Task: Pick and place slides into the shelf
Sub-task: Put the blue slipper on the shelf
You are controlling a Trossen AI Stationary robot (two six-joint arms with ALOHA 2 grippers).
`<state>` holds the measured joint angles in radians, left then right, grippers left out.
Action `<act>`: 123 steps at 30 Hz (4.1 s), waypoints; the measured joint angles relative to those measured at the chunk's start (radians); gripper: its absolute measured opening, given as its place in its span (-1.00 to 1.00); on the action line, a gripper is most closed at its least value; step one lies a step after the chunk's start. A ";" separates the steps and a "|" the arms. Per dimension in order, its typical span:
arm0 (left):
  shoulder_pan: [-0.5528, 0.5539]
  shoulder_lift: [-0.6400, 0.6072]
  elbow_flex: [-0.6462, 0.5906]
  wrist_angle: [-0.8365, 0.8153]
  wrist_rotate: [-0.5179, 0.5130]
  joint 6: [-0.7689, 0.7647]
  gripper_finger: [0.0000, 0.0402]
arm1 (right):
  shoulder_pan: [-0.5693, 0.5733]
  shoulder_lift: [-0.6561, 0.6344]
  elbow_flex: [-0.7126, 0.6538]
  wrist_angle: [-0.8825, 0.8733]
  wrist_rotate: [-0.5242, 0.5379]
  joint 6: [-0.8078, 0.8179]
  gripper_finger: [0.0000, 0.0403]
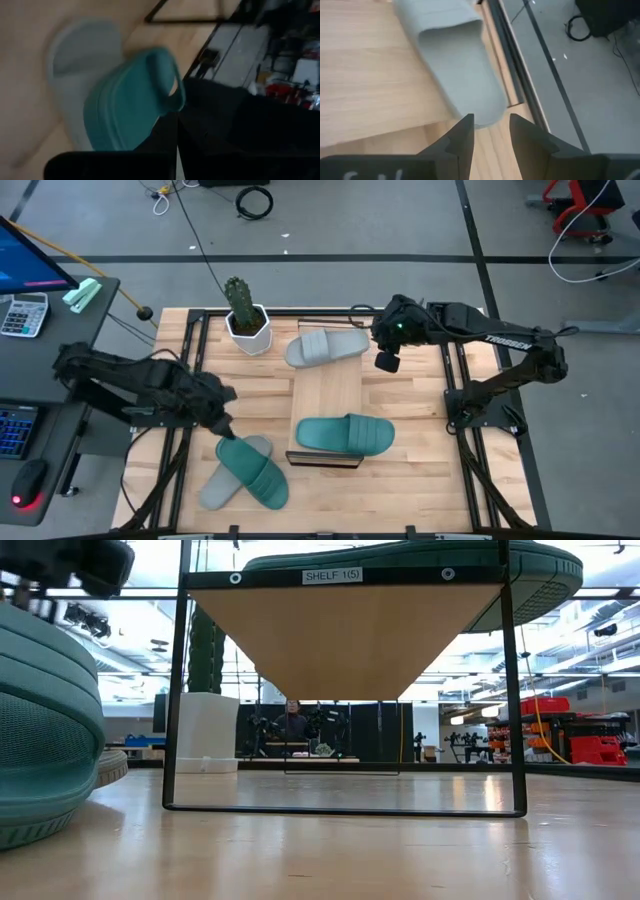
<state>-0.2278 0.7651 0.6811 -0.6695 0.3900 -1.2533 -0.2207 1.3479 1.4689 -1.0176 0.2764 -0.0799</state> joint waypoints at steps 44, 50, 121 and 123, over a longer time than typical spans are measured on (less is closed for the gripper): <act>0.063 -0.123 0.003 -0.102 0.075 0.080 -0.97 | 0.086 -0.001 0.000 -0.005 -0.140 0.039 -0.34; 0.063 -0.132 0.003 -0.253 0.011 0.183 -0.94 | 0.087 -0.001 0.000 0.009 -0.315 0.028 -0.34; -0.159 0.250 -0.002 0.014 -0.028 0.036 -0.04 | 0.087 0.000 0.000 0.121 -0.427 0.122 -0.37; -0.159 0.249 -0.002 0.014 -0.027 0.035 -0.21 | 0.087 0.000 0.000 0.121 -0.427 0.122 -0.37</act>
<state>-0.3866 1.0145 0.6792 -0.6552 0.3626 -1.2186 -0.1341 1.3476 1.4689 -0.8969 -0.1506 0.0425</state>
